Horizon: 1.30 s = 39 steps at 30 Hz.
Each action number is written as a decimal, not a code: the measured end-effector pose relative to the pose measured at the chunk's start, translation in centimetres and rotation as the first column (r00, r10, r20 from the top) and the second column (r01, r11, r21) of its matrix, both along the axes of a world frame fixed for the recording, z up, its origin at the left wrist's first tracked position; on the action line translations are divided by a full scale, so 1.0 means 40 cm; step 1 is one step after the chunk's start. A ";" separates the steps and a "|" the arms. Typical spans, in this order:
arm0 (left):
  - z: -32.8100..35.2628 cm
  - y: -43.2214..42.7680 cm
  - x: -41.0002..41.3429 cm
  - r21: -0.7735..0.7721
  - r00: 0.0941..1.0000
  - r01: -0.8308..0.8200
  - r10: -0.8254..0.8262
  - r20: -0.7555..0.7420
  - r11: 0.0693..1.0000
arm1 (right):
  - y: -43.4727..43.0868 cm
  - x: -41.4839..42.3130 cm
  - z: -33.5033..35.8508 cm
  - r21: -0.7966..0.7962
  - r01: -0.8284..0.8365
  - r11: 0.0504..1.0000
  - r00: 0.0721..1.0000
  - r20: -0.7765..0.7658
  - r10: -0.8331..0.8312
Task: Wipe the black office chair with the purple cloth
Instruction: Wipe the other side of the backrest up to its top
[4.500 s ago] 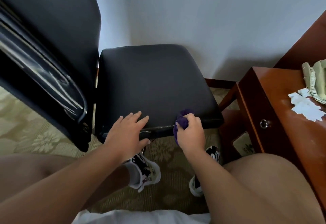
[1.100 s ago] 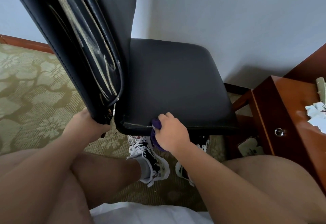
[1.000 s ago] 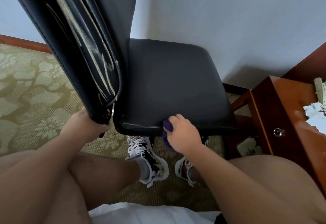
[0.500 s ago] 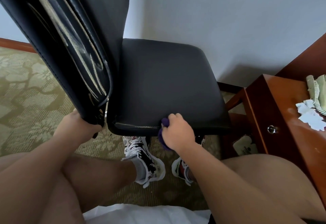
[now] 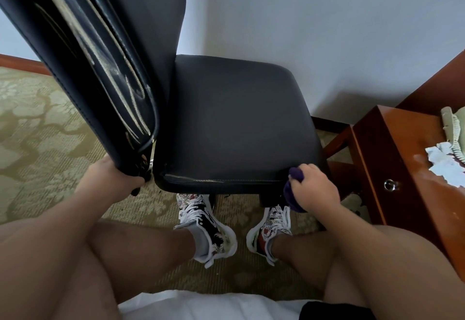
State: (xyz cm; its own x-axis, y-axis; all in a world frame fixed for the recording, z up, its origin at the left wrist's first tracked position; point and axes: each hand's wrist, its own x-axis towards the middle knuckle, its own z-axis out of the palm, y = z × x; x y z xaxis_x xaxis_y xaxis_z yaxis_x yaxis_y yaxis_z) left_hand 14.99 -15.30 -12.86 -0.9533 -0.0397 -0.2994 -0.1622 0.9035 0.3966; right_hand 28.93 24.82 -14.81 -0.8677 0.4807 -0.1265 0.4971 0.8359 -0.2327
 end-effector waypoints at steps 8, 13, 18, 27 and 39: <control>0.001 0.000 -0.002 -0.029 0.999 0.032 -0.032 0.022 0.999 | 0.127 0.036 -0.004 -0.189 0.433 0.881 0.897 -0.004 -0.442; -0.003 0.003 0.003 -0.043 0.997 0.071 -0.071 -0.016 0.997 | 0.043 0.004 -0.009 -0.265 0.425 0.865 0.878 -0.111 -0.466; -0.007 0.015 0.015 -0.032 0.993 0.114 -0.115 -0.023 0.993 | -0.152 -0.046 0.007 -0.244 0.175 0.954 0.966 -0.147 -0.215; -0.027 -0.002 -0.003 0.009 0.992 0.121 -0.120 -0.046 0.993 | -0.425 -0.116 0.002 -0.047 -0.147 0.988 0.989 -0.036 0.145; -0.071 -0.001 0.018 0.070 0.999 0.033 -0.033 -0.010 0.997 | -0.466 -0.100 0.011 -0.102 -0.098 0.990 0.992 -0.088 0.090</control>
State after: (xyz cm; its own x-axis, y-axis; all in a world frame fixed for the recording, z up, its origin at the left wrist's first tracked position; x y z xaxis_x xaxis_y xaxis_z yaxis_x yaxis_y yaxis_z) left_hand 15.73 -15.34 -15.72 -0.9565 0.0125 -0.2915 -0.1289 0.8781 0.4607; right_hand 24.93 6.16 -14.36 -0.9180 0.3842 -0.0984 0.3928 0.8465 -0.3593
